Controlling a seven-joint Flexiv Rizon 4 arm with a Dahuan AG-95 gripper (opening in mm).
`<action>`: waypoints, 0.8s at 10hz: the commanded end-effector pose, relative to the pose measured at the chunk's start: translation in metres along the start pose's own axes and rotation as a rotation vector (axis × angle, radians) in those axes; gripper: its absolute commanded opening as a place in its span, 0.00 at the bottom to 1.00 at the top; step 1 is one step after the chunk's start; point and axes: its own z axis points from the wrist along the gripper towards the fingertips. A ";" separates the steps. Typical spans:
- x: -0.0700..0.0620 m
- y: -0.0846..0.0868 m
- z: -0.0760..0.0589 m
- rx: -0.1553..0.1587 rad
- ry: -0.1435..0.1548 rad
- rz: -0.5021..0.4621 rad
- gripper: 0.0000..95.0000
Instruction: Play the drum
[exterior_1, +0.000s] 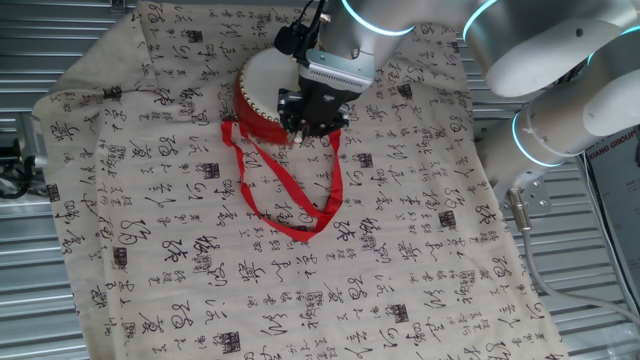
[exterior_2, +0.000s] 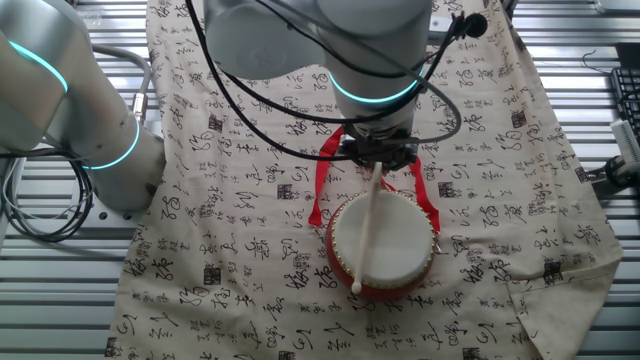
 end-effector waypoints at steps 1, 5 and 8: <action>0.000 0.000 0.000 -0.001 0.001 0.004 0.00; 0.000 0.000 0.000 -0.001 -0.003 -0.003 0.00; 0.000 0.000 0.000 0.001 -0.005 -0.011 0.00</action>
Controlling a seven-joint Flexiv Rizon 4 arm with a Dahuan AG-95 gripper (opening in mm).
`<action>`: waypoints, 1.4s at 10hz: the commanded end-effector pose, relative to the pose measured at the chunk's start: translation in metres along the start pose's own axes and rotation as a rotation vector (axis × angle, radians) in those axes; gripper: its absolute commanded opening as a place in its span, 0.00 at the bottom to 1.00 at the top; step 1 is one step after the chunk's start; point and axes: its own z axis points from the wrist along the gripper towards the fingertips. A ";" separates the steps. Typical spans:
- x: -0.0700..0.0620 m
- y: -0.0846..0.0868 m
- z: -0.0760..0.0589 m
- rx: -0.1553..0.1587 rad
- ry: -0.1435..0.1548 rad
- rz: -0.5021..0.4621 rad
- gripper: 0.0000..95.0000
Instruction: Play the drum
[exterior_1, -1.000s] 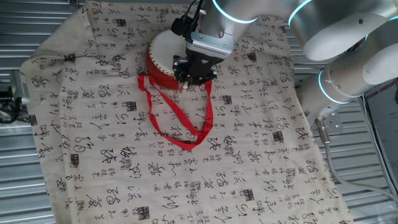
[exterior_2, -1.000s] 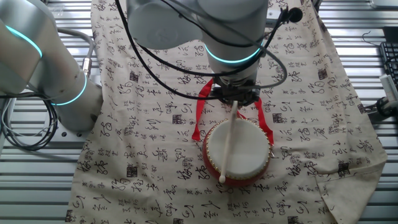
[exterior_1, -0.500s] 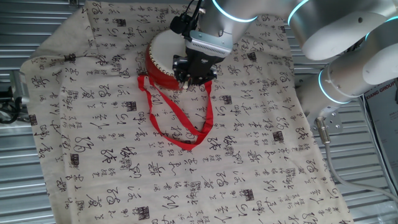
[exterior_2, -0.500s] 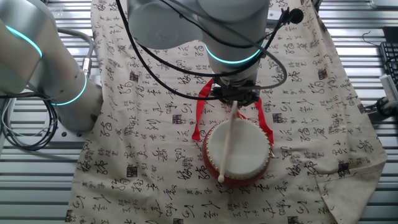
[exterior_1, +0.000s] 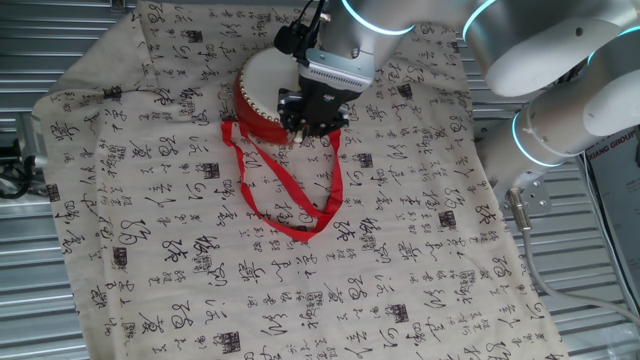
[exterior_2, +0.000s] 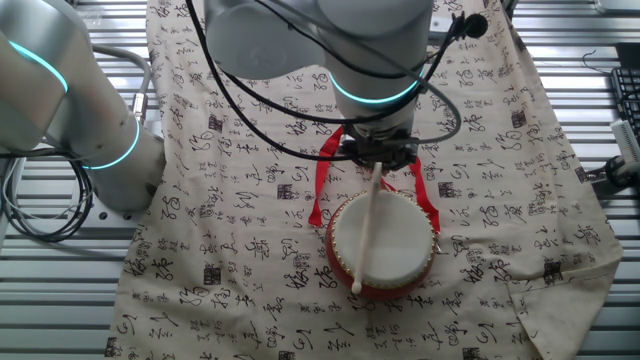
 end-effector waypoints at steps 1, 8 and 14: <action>0.000 0.000 0.000 0.002 -0.001 -0.003 0.00; 0.000 0.000 0.000 0.006 -0.006 -0.005 0.20; -0.001 0.000 0.001 0.007 0.000 -0.022 0.40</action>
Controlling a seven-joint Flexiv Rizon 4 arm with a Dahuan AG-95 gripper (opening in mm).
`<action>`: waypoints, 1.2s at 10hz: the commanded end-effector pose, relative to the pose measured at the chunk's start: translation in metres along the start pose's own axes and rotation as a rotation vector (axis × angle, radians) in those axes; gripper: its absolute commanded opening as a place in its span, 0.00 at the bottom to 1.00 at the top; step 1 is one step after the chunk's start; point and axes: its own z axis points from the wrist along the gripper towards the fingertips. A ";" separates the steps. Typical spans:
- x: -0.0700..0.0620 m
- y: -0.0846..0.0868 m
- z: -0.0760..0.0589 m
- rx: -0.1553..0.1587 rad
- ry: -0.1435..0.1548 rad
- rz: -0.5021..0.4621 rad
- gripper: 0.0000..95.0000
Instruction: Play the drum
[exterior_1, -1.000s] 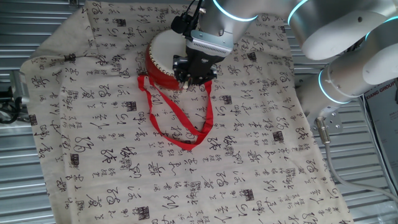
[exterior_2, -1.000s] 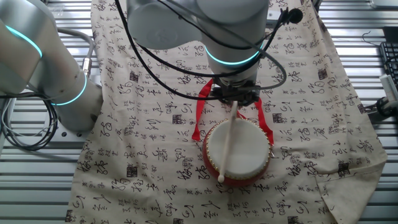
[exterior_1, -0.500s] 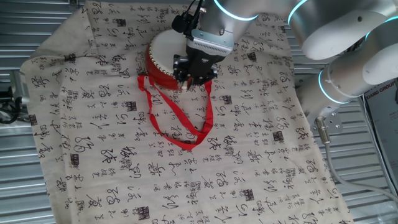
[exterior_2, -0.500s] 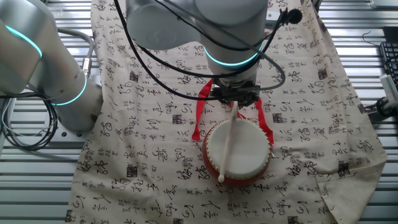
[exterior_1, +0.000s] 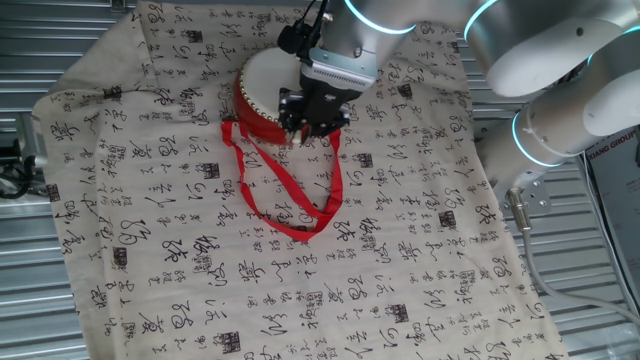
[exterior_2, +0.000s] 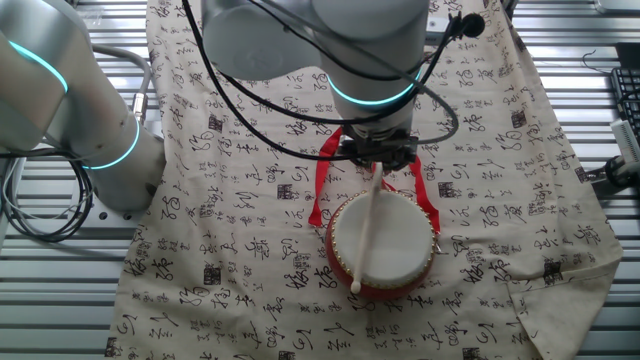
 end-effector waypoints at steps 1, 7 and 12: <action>0.000 -0.001 0.001 0.001 -0.001 -0.011 0.60; -0.005 -0.005 0.001 -0.023 0.058 -0.022 0.80; -0.014 -0.014 -0.016 -0.062 0.079 -0.008 1.00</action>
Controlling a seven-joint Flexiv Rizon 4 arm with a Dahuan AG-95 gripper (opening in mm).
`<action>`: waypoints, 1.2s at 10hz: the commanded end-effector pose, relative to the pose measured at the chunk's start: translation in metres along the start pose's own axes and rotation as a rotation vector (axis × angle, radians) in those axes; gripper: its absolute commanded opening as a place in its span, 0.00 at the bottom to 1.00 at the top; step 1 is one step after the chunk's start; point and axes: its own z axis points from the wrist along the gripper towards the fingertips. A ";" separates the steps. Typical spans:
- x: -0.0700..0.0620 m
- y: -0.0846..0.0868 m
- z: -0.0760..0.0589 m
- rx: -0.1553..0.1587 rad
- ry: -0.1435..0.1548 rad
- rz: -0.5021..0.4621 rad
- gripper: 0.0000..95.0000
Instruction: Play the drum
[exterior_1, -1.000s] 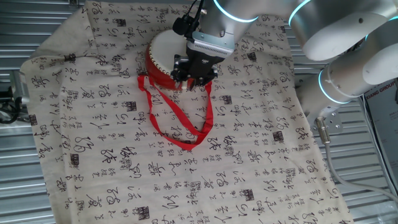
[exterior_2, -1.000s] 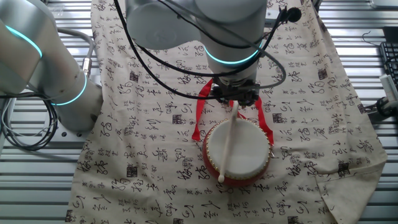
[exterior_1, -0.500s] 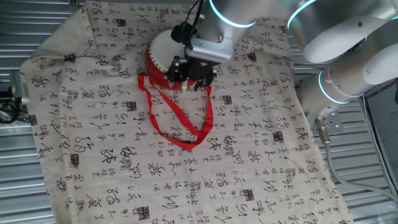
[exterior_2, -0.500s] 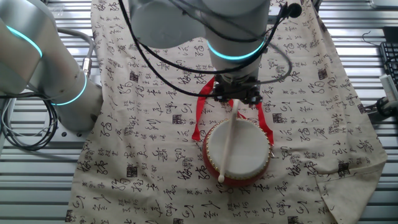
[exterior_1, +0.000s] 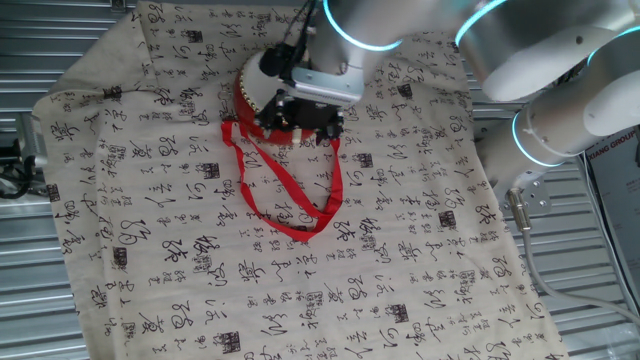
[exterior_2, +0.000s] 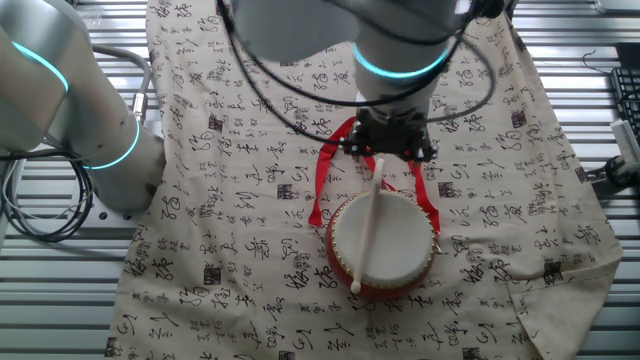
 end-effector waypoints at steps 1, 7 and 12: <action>-0.010 -0.005 -0.012 -0.021 0.012 0.035 1.00; -0.055 -0.018 -0.039 -0.036 0.067 0.117 0.80; -0.056 -0.016 -0.044 0.003 0.072 0.117 0.80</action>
